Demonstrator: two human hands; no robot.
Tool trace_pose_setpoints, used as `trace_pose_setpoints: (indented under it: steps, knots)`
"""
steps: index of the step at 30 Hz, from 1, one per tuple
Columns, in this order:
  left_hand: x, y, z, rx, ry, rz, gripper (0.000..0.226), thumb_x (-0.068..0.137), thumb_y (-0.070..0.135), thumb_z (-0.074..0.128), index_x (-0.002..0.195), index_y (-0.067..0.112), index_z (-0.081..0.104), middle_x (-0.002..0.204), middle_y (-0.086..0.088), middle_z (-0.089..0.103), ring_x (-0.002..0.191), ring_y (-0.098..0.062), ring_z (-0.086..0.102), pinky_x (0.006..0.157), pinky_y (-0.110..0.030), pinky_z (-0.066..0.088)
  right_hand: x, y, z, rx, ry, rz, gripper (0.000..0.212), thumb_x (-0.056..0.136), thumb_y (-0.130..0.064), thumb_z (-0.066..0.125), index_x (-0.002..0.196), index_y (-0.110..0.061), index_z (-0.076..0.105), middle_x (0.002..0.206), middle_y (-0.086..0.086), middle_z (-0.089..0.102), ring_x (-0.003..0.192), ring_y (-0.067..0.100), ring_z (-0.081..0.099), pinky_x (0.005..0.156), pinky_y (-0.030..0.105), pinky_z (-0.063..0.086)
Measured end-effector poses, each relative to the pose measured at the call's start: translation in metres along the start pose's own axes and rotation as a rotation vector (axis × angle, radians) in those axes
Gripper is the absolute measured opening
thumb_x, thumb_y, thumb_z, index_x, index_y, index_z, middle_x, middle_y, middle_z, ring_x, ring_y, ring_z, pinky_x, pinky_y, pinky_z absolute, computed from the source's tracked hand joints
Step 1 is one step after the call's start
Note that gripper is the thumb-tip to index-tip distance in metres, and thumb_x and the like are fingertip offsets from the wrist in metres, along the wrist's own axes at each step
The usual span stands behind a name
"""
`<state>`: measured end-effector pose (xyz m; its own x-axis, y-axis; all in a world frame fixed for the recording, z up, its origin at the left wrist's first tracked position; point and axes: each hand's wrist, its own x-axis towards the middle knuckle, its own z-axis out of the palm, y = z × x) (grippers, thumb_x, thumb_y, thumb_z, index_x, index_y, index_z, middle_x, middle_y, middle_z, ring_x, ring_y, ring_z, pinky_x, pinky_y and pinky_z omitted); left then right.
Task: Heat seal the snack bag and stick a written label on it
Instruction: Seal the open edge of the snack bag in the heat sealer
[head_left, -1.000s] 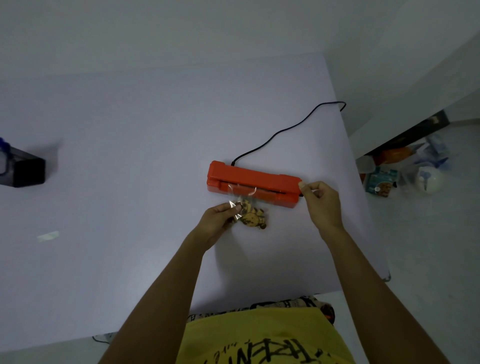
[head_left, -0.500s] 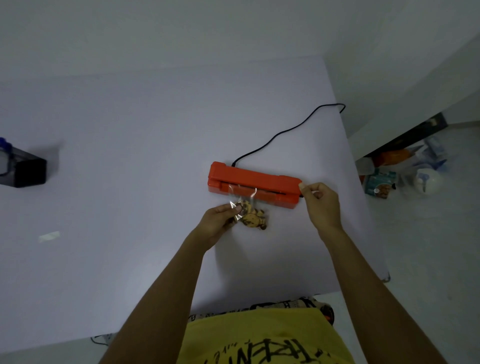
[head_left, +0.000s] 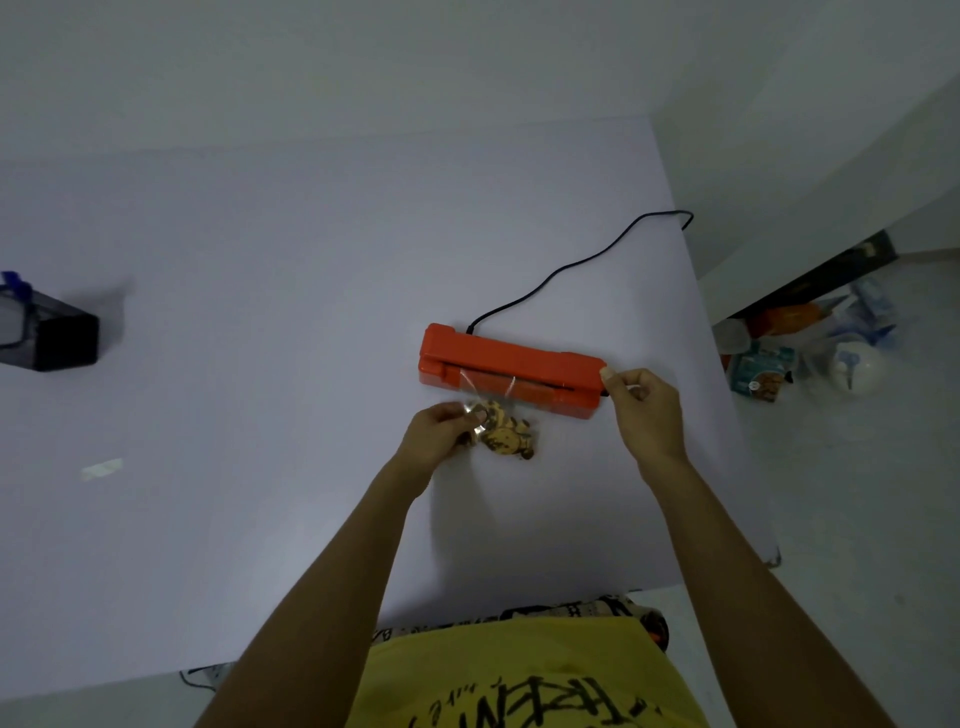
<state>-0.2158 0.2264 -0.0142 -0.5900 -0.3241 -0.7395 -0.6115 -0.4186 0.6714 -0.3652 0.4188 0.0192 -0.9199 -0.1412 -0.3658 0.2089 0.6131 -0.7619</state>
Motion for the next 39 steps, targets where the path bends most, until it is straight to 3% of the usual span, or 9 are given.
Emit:
trace_pose_setpoints:
  steps: [4, 8, 14, 17, 20, 26, 32, 36, 39]
  knots:
    - [-0.004, 0.007, -0.006, 0.216, 0.252, 0.092, 0.050, 0.083, 0.023, 0.069, 0.125, 0.011, 0.045, 0.112, -0.007, 0.059, 0.100, -0.022, 0.059, 0.081, -0.032, 0.050, -0.004, -0.002, -0.002, 0.023, 0.003, 0.009, 0.034, 0.088, -0.046, 0.062, 0.073, -0.016, 0.063, 0.061, -0.001, 0.053, 0.057, 0.014, 0.048, 0.061, 0.031, 0.042]
    - [-0.003, 0.021, -0.021, 0.289, 0.436, 0.368, 0.052, 0.083, 0.017, 0.069, 0.127, 0.011, 0.042, 0.118, -0.009, 0.054, 0.101, -0.023, 0.059, 0.072, -0.022, 0.048, -0.012, -0.006, -0.002, 0.089, 0.032, 0.000, 0.031, 0.087, -0.047, 0.062, 0.069, -0.022, 0.061, 0.061, 0.002, 0.053, 0.058, 0.017, 0.049, 0.062, 0.033, 0.044]
    - [0.013, 0.047, -0.032, 0.571, 0.229, 0.581, 0.078, 0.082, 0.009, 0.069, 0.148, 0.018, 0.027, 0.145, -0.010, 0.036, 0.126, -0.023, 0.044, 0.101, -0.039, 0.044, -0.025, -0.015, 0.004, 0.237, 0.087, -0.023, 0.045, 0.097, -0.043, 0.049, 0.068, -0.010, 0.061, 0.055, 0.000, 0.051, 0.047, 0.007, 0.047, 0.051, 0.020, 0.044]
    - [0.015, 0.056, -0.030, 0.671, 0.208, 0.644, 0.067, 0.080, 0.002, 0.067, 0.141, 0.013, 0.040, 0.141, -0.013, 0.044, 0.129, -0.026, 0.042, 0.107, -0.034, 0.035, -0.032, -0.008, 0.013, 0.245, 0.056, 0.034, 0.054, 0.100, -0.039, 0.043, 0.064, -0.006, 0.065, 0.053, 0.006, 0.059, 0.047, 0.011, 0.055, 0.052, 0.025, 0.049]
    - [0.016, 0.061, -0.034, 0.701, 0.227, 0.690, 0.048, 0.083, 0.003, 0.063, 0.129, 0.010, 0.052, 0.130, -0.010, 0.054, 0.117, -0.025, 0.052, 0.100, -0.031, 0.040, -0.038, 0.001, 0.025, 0.195, -0.045, 0.106, 0.050, 0.100, -0.035, 0.045, 0.067, -0.005, 0.069, 0.059, 0.012, 0.068, 0.054, 0.021, 0.064, 0.060, 0.035, 0.056]
    - [0.016, 0.062, -0.047, 0.598, 0.131, 0.591, 0.037, 0.090, 0.017, 0.063, 0.125, 0.020, 0.052, 0.120, 0.004, 0.060, 0.108, -0.015, 0.056, 0.092, -0.029, 0.047, -0.041, 0.013, 0.040, 0.064, -0.185, 0.151, 0.030, 0.097, -0.035, 0.048, 0.079, -0.022, 0.068, 0.087, 0.004, 0.074, 0.083, 0.020, 0.069, 0.085, 0.043, 0.055]
    - [0.013, 0.067, -0.052, 0.417, 0.082, 0.452, 0.034, 0.092, 0.016, 0.059, 0.125, 0.019, 0.057, 0.121, 0.004, 0.063, 0.112, -0.012, 0.058, 0.088, -0.016, 0.046, -0.040, 0.009, 0.044, 0.048, -0.299, 0.186, 0.017, 0.088, -0.025, 0.060, 0.077, -0.034, 0.068, 0.093, -0.001, 0.072, 0.092, 0.022, 0.067, 0.091, 0.049, 0.053]
    - [0.018, 0.069, -0.063, 0.439, 0.028, 0.371, 0.043, 0.086, 0.017, 0.063, 0.128, 0.021, 0.055, 0.125, 0.000, 0.062, 0.117, -0.017, 0.057, 0.103, -0.039, 0.046, -0.042, 0.003, 0.045, 0.099, -0.321, 0.171, 0.005, 0.087, -0.033, 0.065, 0.085, -0.034, 0.069, 0.097, -0.003, 0.072, 0.095, 0.019, 0.066, 0.092, 0.045, 0.052]
    - [0.020, 0.070, -0.069, 0.492, -0.020, 0.376, 0.053, 0.074, 0.023, 0.074, 0.125, 0.022, 0.057, 0.124, 0.001, 0.063, 0.115, -0.018, 0.059, 0.103, -0.045, 0.046, -0.045, -0.002, 0.045, 0.098, -0.309, 0.139, 0.014, 0.087, -0.037, 0.066, 0.087, -0.023, 0.071, 0.094, 0.001, 0.073, 0.093, 0.020, 0.067, 0.087, 0.041, 0.054]
